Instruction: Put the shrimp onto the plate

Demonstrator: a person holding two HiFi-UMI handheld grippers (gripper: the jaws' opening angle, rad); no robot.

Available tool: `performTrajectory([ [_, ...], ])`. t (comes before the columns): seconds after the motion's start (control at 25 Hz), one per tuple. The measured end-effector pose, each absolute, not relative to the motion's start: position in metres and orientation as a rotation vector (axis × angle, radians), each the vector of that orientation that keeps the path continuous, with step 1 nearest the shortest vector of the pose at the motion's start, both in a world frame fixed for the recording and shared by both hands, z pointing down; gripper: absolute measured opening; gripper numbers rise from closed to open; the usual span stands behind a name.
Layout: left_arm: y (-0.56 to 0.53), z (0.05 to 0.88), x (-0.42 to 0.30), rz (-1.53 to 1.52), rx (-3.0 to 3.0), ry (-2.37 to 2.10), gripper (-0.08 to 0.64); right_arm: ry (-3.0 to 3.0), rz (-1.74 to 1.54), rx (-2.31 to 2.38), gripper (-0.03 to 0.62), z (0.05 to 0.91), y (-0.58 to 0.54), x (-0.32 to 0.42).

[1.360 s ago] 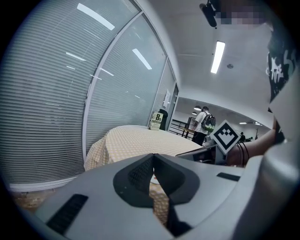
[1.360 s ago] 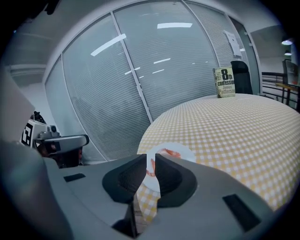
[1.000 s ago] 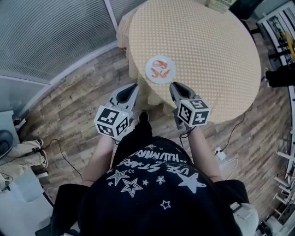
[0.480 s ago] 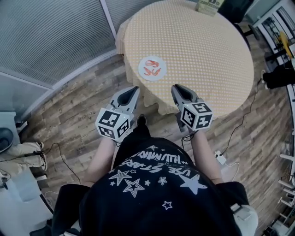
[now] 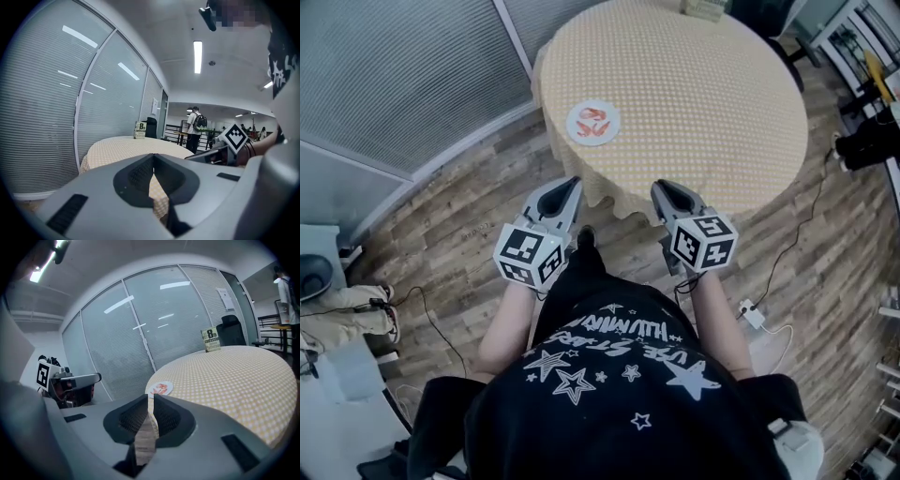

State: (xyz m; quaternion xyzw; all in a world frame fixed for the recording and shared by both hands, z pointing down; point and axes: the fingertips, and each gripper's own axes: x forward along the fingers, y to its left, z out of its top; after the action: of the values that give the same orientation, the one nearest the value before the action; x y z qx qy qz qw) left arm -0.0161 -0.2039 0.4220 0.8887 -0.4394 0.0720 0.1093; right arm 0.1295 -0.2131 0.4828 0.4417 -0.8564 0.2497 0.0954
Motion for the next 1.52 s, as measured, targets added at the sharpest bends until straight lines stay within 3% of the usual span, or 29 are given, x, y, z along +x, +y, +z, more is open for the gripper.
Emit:
performTrajectory([
  [0.72,-0.152,0.413,-0.010,0.192,2.613,-1.331,0.008,-2.556,0.733,1.303,0.054,0.474,-0.170,0.150],
  [1.52,-0.042,0.387,-0.106,0.136,2.660,-1.314,0.008,-2.553,0.709,1.379,0.048,0.450,-0.080,0.056],
])
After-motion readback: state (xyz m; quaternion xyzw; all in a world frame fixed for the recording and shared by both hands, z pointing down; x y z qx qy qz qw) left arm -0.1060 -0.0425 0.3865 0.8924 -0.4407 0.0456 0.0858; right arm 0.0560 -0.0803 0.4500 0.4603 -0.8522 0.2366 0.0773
